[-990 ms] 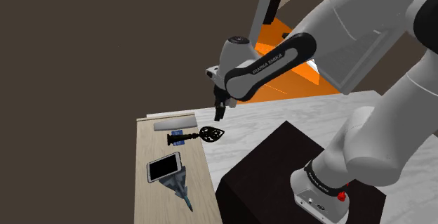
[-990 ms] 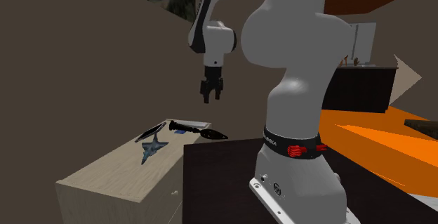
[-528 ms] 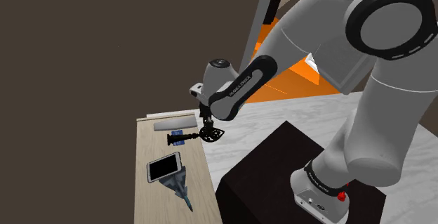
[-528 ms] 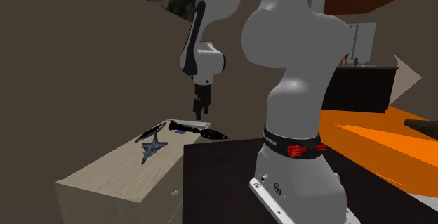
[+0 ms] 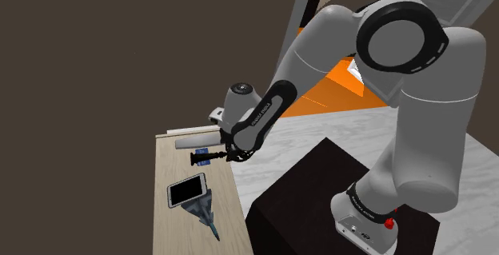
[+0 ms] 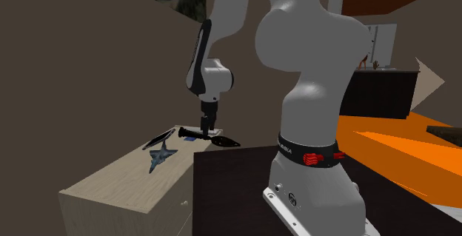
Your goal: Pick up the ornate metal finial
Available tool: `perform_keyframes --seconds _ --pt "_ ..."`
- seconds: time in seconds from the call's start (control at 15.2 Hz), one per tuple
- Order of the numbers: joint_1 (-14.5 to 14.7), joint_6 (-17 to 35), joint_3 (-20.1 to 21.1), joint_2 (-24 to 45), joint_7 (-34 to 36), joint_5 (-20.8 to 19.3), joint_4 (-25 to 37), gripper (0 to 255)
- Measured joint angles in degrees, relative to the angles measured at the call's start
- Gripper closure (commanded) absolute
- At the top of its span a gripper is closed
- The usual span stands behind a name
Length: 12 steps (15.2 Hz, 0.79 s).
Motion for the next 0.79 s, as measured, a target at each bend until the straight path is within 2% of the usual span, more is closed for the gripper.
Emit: perform_keyframes --seconds 0.2,0.26,0.79 --pt "0.3 1.8 -0.2 2.7 0.1 -0.2 0.9 0" --pt "0.2 2.0 -0.2 3.0 0.1 -0.2 1.0 255" --pt "0.2 2.1 -0.2 3.3 0.0 -0.2 1.2 255"
